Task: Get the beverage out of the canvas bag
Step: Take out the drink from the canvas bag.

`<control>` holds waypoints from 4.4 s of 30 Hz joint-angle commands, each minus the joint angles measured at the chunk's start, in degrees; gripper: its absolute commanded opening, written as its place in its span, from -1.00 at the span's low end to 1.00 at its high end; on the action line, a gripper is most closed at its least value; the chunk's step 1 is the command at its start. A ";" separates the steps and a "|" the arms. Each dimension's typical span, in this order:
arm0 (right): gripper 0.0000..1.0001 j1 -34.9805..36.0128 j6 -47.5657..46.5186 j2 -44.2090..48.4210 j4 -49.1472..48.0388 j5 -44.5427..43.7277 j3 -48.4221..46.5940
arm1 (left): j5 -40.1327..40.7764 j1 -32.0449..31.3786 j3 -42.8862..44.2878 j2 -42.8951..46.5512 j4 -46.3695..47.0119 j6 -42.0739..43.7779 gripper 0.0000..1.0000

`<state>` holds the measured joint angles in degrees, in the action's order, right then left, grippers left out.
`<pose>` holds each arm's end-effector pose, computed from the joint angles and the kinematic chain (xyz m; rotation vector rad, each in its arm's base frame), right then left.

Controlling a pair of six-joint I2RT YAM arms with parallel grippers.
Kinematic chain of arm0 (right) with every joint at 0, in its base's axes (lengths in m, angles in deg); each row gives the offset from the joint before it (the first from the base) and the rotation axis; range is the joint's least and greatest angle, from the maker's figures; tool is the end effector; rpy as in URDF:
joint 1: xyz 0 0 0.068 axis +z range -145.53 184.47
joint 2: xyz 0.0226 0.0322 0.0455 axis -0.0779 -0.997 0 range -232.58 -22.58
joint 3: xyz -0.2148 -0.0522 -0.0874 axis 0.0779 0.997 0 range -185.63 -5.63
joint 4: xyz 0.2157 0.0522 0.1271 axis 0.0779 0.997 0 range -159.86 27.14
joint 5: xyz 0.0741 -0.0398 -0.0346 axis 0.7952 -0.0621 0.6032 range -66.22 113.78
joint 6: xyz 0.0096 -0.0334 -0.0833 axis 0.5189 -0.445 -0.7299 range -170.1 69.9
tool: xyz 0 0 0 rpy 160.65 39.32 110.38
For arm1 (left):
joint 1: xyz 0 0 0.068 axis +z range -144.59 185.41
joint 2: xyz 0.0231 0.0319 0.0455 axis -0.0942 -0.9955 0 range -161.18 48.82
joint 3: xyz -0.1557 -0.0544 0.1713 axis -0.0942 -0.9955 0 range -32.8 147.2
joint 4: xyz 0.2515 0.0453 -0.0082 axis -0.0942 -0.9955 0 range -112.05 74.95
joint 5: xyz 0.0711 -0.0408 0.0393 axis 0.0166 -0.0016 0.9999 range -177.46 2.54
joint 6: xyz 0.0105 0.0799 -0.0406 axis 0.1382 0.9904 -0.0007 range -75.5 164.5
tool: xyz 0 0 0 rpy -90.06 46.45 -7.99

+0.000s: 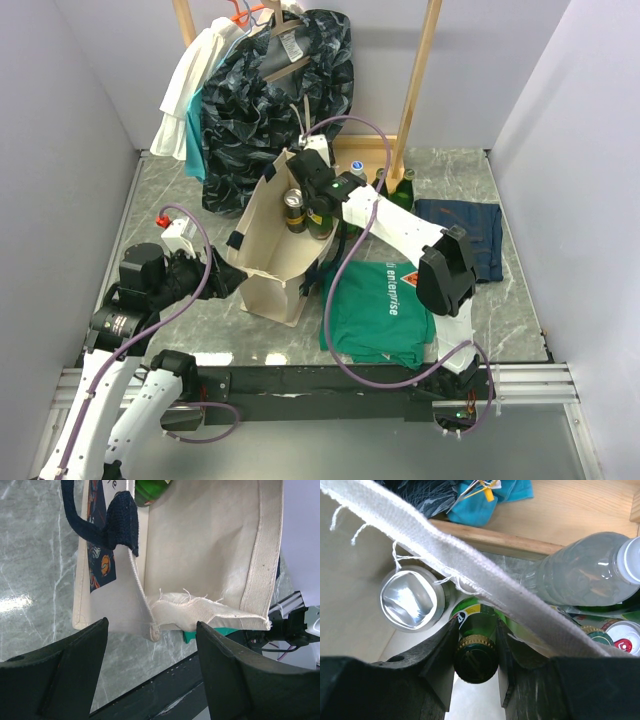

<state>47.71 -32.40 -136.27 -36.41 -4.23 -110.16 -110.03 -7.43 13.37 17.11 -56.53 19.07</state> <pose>0.3637 0.2901 0.2449 -0.2512 2.1970 0.0166 0.1636 -0.0690 0.2835 0.0247 2.1024 -0.8126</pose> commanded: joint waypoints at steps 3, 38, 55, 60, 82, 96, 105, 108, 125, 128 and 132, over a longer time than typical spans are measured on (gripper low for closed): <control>-1.00 -0.26 -3.01 7.34 -3.66 -2.41 -2.69 | 0.95 -0.08 0.06 0.06 0.34 -0.50 0.53; -1.00 -0.71 -4.33 7.08 -0.40 9.11 -2.43 | 0.77 -0.08 -0.03 0.24 0.43 -0.50 0.53; -1.00 -0.62 -6.53 8.92 -0.67 16.05 -1.91 | 0.77 -0.08 -0.03 0.50 0.43 -0.50 0.53; -1.00 -0.62 -7.50 9.19 0.03 17.02 -2.17 | 0.95 -0.08 -0.03 0.50 0.34 -0.58 0.53; -1.00 -0.44 -8.73 8.04 3.72 22.30 -4.89 | 1.03 -0.08 -0.03 0.24 0.34 -0.50 0.53; -1.00 0.17 -10.40 8.31 6.18 20.81 -6.30 | 1.12 -0.08 -0.03 0.41 0.34 -0.59 0.53; -1.00 0.96 -11.28 9.01 6.10 20.19 -6.56 | 1.21 -0.08 -0.03 0.50 0.43 -0.67 0.53; -1.00 1.14 -11.37 9.89 5.22 19.66 -5.95 | 1.03 -0.08 -0.03 0.41 0.43 -0.67 0.53; -1.00 2.28 -11.98 12.35 4.26 18.25 -6.04 | 0.86 -0.08 -0.03 0.41 0.52 -0.59 0.53; -1.00 2.55 -11.89 12.97 4.08 17.73 -6.12 | 0.86 -0.08 -0.03 0.33 0.43 -0.59 0.52; -1.00 2.90 -11.89 13.14 4.78 17.29 -7.26 | 0.86 -0.08 -0.03 0.41 0.43 -0.59 0.53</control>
<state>49.77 -43.81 -129.50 -26.51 15.22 -112.50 -109.86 -7.43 13.37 17.11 -56.53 18.31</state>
